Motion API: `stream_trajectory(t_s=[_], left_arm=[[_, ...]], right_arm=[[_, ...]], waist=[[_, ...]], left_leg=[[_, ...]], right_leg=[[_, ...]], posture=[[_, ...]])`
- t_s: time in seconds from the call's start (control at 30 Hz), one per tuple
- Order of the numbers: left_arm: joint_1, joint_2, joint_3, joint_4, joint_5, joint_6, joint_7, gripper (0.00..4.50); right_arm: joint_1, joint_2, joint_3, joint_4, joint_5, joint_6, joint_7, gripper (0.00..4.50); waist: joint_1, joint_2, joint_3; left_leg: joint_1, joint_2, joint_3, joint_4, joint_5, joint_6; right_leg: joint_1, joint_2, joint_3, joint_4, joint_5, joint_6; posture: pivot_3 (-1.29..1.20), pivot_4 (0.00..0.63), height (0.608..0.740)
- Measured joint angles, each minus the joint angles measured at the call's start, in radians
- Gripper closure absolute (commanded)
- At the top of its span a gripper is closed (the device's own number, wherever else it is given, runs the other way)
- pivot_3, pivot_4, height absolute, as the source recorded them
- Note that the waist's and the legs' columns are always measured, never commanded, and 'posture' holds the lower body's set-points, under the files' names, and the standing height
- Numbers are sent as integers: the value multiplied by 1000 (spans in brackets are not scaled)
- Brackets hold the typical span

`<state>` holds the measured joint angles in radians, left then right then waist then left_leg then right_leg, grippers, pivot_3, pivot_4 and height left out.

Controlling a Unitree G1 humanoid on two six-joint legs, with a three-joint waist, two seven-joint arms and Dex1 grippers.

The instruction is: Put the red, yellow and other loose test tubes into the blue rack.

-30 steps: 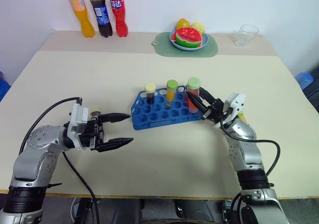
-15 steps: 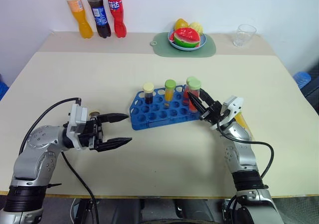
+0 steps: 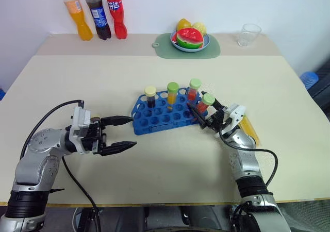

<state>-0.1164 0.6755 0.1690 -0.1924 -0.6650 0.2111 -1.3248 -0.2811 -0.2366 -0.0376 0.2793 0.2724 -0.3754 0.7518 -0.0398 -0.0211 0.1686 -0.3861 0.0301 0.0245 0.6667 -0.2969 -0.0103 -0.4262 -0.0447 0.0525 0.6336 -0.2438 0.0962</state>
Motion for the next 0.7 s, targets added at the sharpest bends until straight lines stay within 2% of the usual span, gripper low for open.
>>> stream_trajectory(t_s=[0.1,0.23,0.43,0.57,0.7], left_arm=[[-8,-11,-6,13,2,-1,-1,775],[-20,-18,-29,27,6,-3,-5,775],[-42,-31,-46,45,16,-6,-19,775],[-51,-42,-65,53,22,-7,-29,775],[-56,-48,-75,57,24,-7,-30,775]], right_arm=[[47,-79,9,-114,-35,50,-5,246],[141,-224,-5,-361,-42,224,-13,246],[188,-485,-154,-646,164,689,-22,246],[82,-619,-220,-655,298,1128,-113,246],[-59,-691,-218,-535,333,1422,-164,246]], waist=[[2,0,0],[5,1,0],[6,1,0],[4,0,0],[5,0,0]], left_leg=[[-1,0,0,0,0,0],[-1,-1,0,0,0,0],[0,-1,0,1,0,0],[-1,-1,0,1,0,0],[-1,-1,0,0,0,0]], right_leg=[[0,0,0,0,0,0],[0,0,0,0,0,0],[0,1,0,-1,0,0],[0,1,1,-2,-2,-3],[0,1,1,-2,-2,-3]], posture=[[0,150,740],[0,150,740],[0,150,740],[0,150,740],[0,150,740]])
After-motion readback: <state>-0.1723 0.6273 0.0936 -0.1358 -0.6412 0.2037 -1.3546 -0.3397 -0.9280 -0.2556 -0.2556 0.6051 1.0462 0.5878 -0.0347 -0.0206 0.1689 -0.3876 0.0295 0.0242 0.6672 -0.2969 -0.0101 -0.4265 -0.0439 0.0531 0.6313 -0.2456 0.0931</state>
